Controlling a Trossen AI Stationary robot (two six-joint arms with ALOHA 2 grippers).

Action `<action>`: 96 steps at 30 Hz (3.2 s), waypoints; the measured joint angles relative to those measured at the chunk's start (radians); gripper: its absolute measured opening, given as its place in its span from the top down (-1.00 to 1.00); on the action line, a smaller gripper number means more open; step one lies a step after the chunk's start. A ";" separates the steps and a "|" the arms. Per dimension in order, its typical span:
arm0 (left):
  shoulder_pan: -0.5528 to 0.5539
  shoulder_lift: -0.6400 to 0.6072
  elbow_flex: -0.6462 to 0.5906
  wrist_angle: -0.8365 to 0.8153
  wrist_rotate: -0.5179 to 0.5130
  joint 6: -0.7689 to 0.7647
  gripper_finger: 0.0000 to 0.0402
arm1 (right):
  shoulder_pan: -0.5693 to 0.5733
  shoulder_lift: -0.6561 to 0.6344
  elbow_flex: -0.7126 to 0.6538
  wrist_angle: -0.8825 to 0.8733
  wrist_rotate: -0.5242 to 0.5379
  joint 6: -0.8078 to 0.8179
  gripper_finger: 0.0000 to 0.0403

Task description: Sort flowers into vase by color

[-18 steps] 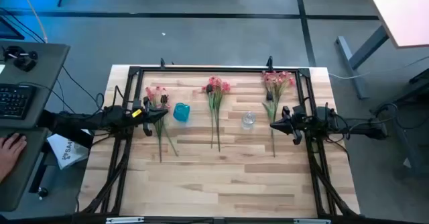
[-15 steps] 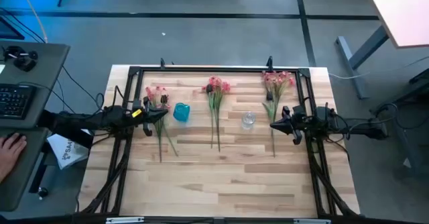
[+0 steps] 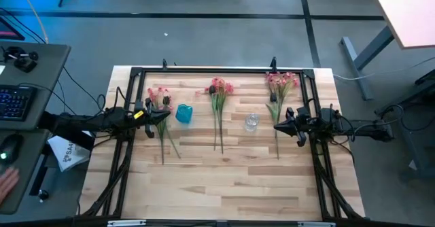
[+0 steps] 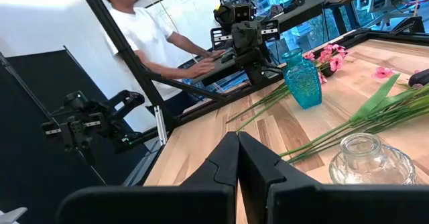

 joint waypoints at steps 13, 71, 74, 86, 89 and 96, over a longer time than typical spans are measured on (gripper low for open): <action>0.000 0.000 0.000 0.000 0.000 0.000 1.00 | 0.000 0.000 0.000 0.000 0.000 0.000 1.00; 0.000 0.000 0.000 0.000 0.000 0.000 1.00 | 0.000 0.000 0.000 0.047 0.034 0.127 1.00; 0.000 0.000 0.000 0.000 0.000 0.000 1.00 | 0.000 -0.001 0.000 0.185 0.174 0.396 1.00; 0.000 0.000 0.000 0.001 0.000 0.000 1.00 | 0.000 0.212 0.172 0.375 0.339 0.492 1.00; 0.000 0.000 0.000 0.001 0.000 0.000 1.00 | -0.001 0.358 0.336 0.057 0.341 0.408 0.99; 0.000 0.000 0.000 0.001 0.000 0.000 1.00 | -0.074 0.698 0.644 -0.637 0.373 0.387 0.73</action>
